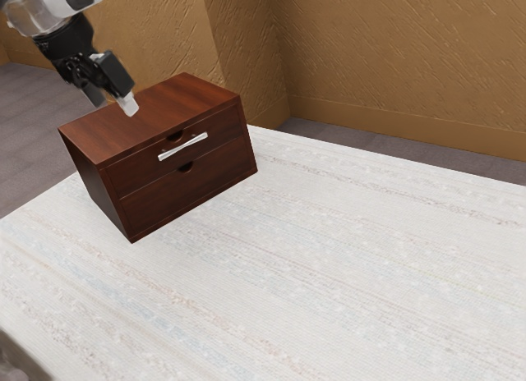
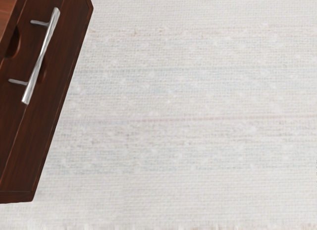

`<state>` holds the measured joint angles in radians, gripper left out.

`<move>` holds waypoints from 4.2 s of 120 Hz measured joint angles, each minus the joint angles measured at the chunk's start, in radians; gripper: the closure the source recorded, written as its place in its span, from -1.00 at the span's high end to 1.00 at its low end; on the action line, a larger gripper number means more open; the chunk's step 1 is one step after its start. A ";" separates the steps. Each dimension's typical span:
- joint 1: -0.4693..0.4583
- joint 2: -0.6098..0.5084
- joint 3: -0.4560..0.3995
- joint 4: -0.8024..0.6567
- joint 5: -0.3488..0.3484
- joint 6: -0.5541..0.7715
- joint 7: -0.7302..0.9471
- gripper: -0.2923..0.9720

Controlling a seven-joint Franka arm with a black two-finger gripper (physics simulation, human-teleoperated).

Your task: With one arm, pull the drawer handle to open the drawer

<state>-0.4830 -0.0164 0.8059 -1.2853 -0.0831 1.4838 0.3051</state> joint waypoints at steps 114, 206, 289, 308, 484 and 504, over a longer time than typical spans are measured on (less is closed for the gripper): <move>0.451 -0.500 -0.768 -0.669 0.239 0.088 -0.234 0.54; 0.504 -0.025 -0.738 -0.471 0.499 0.520 -0.244 0.54; 0.591 0.305 -0.741 -0.133 0.528 0.437 -0.179 0.54; 0.619 0.361 -0.747 -0.071 0.528 0.448 -0.155 0.54; 0.657 0.509 -0.771 0.062 0.524 0.475 -0.012 0.55; 0.637 0.488 -0.768 0.031 0.515 0.476 -0.009 0.51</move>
<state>0.1537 0.4713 0.0379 -1.2544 0.4318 1.9599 0.2963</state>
